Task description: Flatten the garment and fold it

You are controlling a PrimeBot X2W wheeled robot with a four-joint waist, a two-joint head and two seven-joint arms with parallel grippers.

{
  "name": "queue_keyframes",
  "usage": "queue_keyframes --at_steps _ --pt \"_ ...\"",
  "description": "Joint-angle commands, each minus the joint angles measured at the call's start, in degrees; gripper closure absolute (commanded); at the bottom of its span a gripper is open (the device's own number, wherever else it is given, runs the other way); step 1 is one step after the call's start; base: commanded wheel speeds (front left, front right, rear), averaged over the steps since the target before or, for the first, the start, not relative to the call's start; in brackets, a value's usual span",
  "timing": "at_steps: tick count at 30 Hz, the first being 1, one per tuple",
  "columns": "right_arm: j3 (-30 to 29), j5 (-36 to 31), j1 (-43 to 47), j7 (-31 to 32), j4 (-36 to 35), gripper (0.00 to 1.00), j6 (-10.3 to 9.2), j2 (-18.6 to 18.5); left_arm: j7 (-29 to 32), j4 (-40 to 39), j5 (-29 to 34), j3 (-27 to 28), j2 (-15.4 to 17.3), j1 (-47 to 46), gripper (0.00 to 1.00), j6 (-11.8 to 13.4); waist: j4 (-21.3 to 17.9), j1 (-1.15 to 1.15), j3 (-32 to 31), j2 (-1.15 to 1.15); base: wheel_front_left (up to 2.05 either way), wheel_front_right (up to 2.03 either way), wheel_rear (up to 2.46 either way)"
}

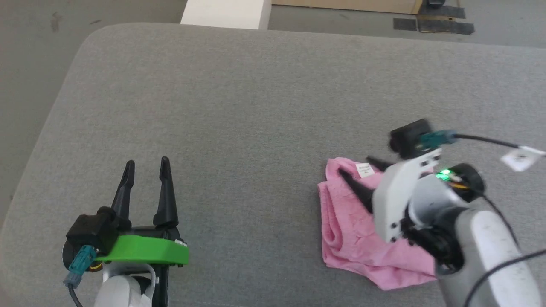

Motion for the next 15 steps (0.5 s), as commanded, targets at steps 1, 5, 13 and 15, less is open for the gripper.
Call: queue_keyframes --at_steps 1,5,13,15 --pt "-2.03 -0.33 0.92 -1.10 -1.43 0.00 -0.08 -0.11 -0.20 0.03 0.59 0.10 -0.22 -0.06 0.00 0.03 -1.41 0.00 -0.48 0.00 0.00 0.00 0.00" --pt "-9.12 -3.62 3.60 -3.16 -2.94 0.00 -0.08 -0.29 -0.20 0.00 0.90 -0.12 -0.22 -0.56 0.00 -0.16 -2.30 0.00 -0.07 0.00 0.00 0.00 0.00" --pt "-13.79 -9.66 9.09 -4.23 2.72 0.00 -0.08 0.13 -0.21 0.38 0.71 -0.56 -0.22 -0.88 0.00 -0.33 -2.75 0.00 0.85 0.00 0.00 0.00 0.00" --pt "-13.44 -10.50 9.71 -4.22 4.76 0.00 -0.08 0.46 -0.21 0.48 0.66 -0.66 -0.22 -0.88 0.00 -0.36 -2.60 0.00 0.98 0.00 0.00 0.00 0.00"
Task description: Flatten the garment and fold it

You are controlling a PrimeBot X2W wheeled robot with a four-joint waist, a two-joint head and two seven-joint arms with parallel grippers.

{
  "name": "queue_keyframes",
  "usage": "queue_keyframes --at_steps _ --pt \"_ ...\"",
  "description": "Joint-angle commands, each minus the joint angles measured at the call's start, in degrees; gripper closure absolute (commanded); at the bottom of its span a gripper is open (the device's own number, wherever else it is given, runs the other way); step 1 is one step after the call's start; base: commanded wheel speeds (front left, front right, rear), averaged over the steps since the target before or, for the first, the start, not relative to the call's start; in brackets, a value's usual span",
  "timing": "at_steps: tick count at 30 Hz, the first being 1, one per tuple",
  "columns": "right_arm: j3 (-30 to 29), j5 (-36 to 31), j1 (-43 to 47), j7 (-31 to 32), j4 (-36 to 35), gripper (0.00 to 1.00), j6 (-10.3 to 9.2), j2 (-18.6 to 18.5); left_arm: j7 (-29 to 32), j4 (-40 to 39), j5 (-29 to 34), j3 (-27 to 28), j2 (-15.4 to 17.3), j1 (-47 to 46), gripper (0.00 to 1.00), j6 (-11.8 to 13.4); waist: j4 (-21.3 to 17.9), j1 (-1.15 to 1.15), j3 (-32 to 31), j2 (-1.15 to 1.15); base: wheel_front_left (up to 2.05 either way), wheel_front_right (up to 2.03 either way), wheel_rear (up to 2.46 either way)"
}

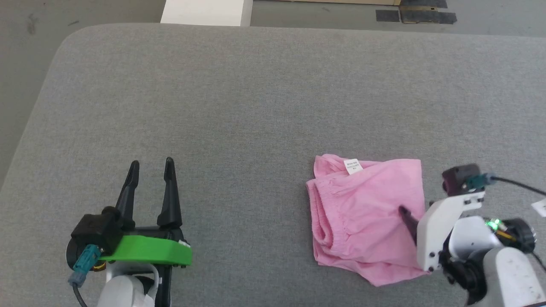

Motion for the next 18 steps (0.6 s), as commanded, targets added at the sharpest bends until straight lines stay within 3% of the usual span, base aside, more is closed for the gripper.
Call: queue_keyframes --at_steps 1,11,12,14,15,18 --pt "0.23 -0.08 0.61 -0.33 1.01 0.00 -0.08 0.45 -0.21 0.15 0.29 -0.04 -0.17 -0.80 0.00 -0.29 0.17 0.00 0.05 0.00 0.00 0.00 0.00" --pt "1.21 -1.73 0.19 -1.06 9.58 0.00 -0.08 0.55 -0.21 0.17 -0.04 -0.02 -0.17 -0.96 0.00 -0.45 1.15 0.00 0.13 0.00 0.00 0.00 0.00" --pt "1.21 -1.71 -0.07 -1.03 10.29 0.53 -0.08 0.43 -0.21 0.16 0.01 0.02 -0.17 -0.94 0.00 -0.47 1.12 0.00 0.16 0.00 0.00 0.00 0.00" --pt "1.36 -1.80 -0.63 -1.20 11.24 0.93 -0.08 0.00 -0.21 0.19 0.04 0.00 -0.17 -0.99 0.00 -0.48 1.05 0.00 0.20 0.00 0.00 0.00 0.00" --pt "1.49 -1.76 -0.88 -1.32 11.55 1.00 -0.08 -0.23 -0.21 0.21 0.04 -0.07 -0.17 -1.05 0.00 -0.48 1.01 0.00 0.20 0.00 0.00 0.00 0.00" --pt "2.97 -1.28 -1.87 -1.13 12.03 1.00 -0.08 -1.71 -0.21 0.19 0.14 -0.27 -0.17 -1.27 0.00 -0.48 0.36 0.00 0.16 0.00 0.00 0.00 0.00"
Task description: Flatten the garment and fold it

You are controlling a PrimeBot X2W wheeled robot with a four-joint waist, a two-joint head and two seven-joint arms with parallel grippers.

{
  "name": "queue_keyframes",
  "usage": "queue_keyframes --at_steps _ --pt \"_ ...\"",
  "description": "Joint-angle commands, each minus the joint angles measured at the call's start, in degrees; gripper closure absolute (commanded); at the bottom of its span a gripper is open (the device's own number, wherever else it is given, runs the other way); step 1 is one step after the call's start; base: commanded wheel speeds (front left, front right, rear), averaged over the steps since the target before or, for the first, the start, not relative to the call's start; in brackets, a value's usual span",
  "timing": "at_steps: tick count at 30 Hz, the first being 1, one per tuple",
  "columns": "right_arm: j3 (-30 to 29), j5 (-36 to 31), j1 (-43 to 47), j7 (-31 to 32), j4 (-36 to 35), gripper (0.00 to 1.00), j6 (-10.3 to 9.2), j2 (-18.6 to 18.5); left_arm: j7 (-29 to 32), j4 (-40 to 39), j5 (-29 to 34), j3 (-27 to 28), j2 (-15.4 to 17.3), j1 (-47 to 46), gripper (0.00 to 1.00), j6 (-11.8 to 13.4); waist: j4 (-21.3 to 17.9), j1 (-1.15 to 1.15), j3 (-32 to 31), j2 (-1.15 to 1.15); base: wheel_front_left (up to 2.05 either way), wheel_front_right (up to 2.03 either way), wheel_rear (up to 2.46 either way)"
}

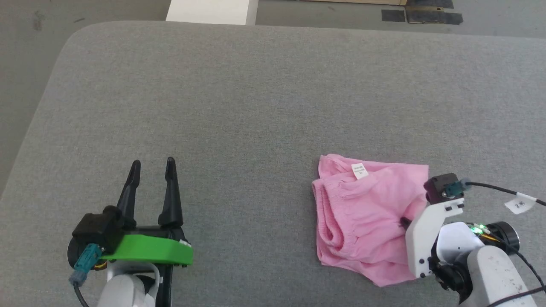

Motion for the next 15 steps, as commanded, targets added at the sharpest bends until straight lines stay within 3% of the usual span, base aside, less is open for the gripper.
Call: queue_keyframes --at_steps 1,11,12,15 --pt "3.21 0.88 -1.10 1.22 1.21 1.00 -0.09 -3.05 -0.21 -0.32 0.46 0.19 -0.17 -1.14 0.00 -0.38 -2.45 0.00 0.02 0.00 0.00 0.00 0.00" --pt "16.22 7.79 -12.46 3.94 1.13 1.00 -0.09 -16.20 -0.21 -1.15 1.70 0.55 0.60 -3.12 0.00 -0.68 -17.57 0.00 4.72 0.00 0.00 0.00 0.00" --pt "18.36 9.04 -17.48 2.93 3.78 1.00 -0.09 -18.94 -0.14 -1.21 2.28 0.64 1.57 -4.56 0.00 -0.53 -21.79 0.00 6.89 0.00 0.00 0.00 0.00" --pt "18.68 9.70 -21.72 0.87 7.08 1.00 -0.09 -19.91 0.42 -1.86 2.75 0.85 2.66 -5.77 0.00 -0.33 -24.44 0.00 9.09 0.00 0.00 0.00 0.00"
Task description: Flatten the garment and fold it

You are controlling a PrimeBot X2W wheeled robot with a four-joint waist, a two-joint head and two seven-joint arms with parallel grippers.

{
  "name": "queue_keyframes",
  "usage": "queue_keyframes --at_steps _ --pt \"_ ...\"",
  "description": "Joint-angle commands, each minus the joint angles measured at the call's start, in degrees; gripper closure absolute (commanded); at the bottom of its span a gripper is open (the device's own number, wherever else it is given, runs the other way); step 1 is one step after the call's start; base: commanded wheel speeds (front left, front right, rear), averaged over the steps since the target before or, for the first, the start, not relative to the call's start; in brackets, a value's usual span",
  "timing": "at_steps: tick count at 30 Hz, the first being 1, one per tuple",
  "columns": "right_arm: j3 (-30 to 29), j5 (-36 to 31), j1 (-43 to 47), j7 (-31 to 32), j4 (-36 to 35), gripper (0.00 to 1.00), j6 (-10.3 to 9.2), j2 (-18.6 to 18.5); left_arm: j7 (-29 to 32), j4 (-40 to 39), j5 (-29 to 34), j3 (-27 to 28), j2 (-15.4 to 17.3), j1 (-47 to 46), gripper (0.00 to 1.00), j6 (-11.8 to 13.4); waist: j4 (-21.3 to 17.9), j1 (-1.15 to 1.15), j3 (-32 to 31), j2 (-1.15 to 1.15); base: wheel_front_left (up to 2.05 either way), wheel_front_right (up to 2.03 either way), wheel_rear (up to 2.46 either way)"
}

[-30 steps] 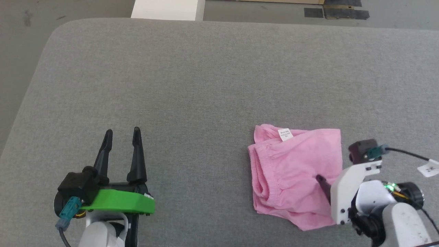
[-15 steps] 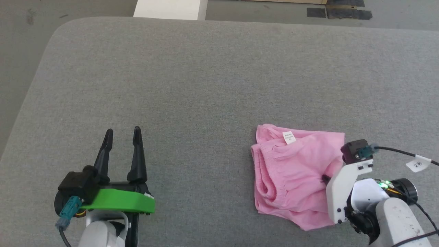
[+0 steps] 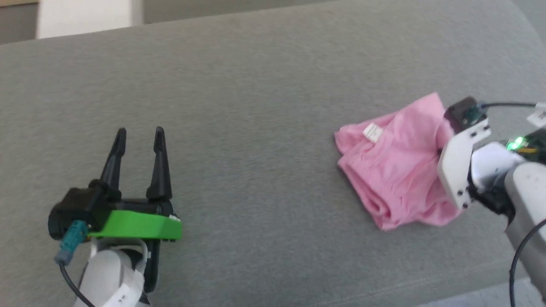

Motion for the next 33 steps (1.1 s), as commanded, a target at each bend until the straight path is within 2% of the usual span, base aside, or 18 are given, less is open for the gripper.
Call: queue_keyframes --at_steps 1,6,14,22,23,24,30,33 --pt "-0.19 0.38 -2.11 -1.28 1.77 1.00 -0.11 -0.11 0.35 -0.58 0.60 0.37 1.04 -1.18 0.00 0.14 -8.39 0.00 6.67 0.00 0.00 0.00 0.00" --pt "-3.87 -0.28 -7.21 -5.06 8.62 1.00 -0.11 -0.98 2.67 -3.84 1.52 0.86 3.19 -2.88 0.00 0.54 -9.26 0.00 11.54 0.00 0.00 0.00 0.00" --pt "-13.66 -5.59 -13.27 -11.06 19.09 1.00 -0.11 -4.85 7.04 -11.29 2.88 2.37 6.49 -4.31 0.00 1.62 -6.47 0.00 19.59 0.00 0.00 0.00 0.00" --pt "-24.19 -11.95 -18.93 -16.92 25.09 1.00 -0.11 -5.49 10.59 -17.29 3.52 3.98 9.19 -3.95 0.00 2.21 -4.36 0.00 23.89 0.00 0.00 0.00 0.00" --pt "-24.92 -12.45 -19.39 -17.65 25.64 0.53 -0.11 -5.58 10.88 -17.72 3.54 4.09 9.37 -3.92 0.00 2.26 -4.17 0.00 24.20 0.00 0.00 0.00 0.00" --pt "-25.60 -13.30 -19.93 -18.61 26.30 0.00 -0.11 -5.92 11.18 -18.23 3.58 4.19 9.62 -3.85 0.00 2.28 -3.99 0.00 24.49 0.00 0.00 0.00 0.00" --pt "-29.83 -17.02 -22.51 -22.12 29.41 0.00 -0.11 -6.62 11.65 -19.38 3.32 4.75 10.06 -3.15 0.00 2.70 -3.44 0.00 24.10 0.00 0.00 0.00 0.00" --pt "-30.83 -16.86 -24.86 -25.58 29.06 0.00 -0.11 -7.02 10.04 -17.42 2.55 4.71 9.14 -2.01 0.00 3.13 -2.53 0.00 19.77 0.00 0.00 0.00 0.00"
